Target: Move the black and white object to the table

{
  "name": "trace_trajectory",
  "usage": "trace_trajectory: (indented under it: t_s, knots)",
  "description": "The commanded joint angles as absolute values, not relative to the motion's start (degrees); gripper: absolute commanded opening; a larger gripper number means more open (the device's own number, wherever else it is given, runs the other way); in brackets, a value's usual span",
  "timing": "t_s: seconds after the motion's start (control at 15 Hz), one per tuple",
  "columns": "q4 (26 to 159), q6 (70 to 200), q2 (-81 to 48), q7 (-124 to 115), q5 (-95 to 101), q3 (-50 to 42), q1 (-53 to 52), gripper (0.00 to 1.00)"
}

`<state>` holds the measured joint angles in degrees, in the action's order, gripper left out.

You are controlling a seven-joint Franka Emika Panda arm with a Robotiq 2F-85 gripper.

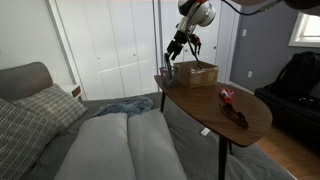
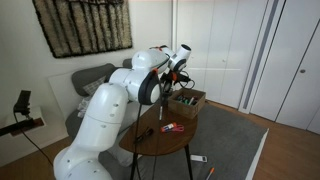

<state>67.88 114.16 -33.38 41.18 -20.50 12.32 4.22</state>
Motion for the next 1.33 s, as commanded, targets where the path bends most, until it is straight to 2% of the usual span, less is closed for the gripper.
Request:
trace_trajectory:
  t_s: [0.0,0.4,0.47,0.53,0.8,1.27]
  knots:
    - [62.41,112.23,-36.83,41.54,-21.08,12.77,3.92,1.00]
    - [57.70,110.66,-40.33,41.56,-20.14,13.46,2.73,1.00]
    - [57.19,110.35,-40.74,41.39,-19.90,13.46,2.45,0.93]
    - [56.91,110.36,-41.04,41.38,-19.76,13.38,2.19,0.74]
    - [56.46,109.74,-40.88,39.69,-18.54,12.26,1.35,0.45]
    - [61.25,112.95,-32.95,40.79,-19.74,12.60,2.26,0.45]
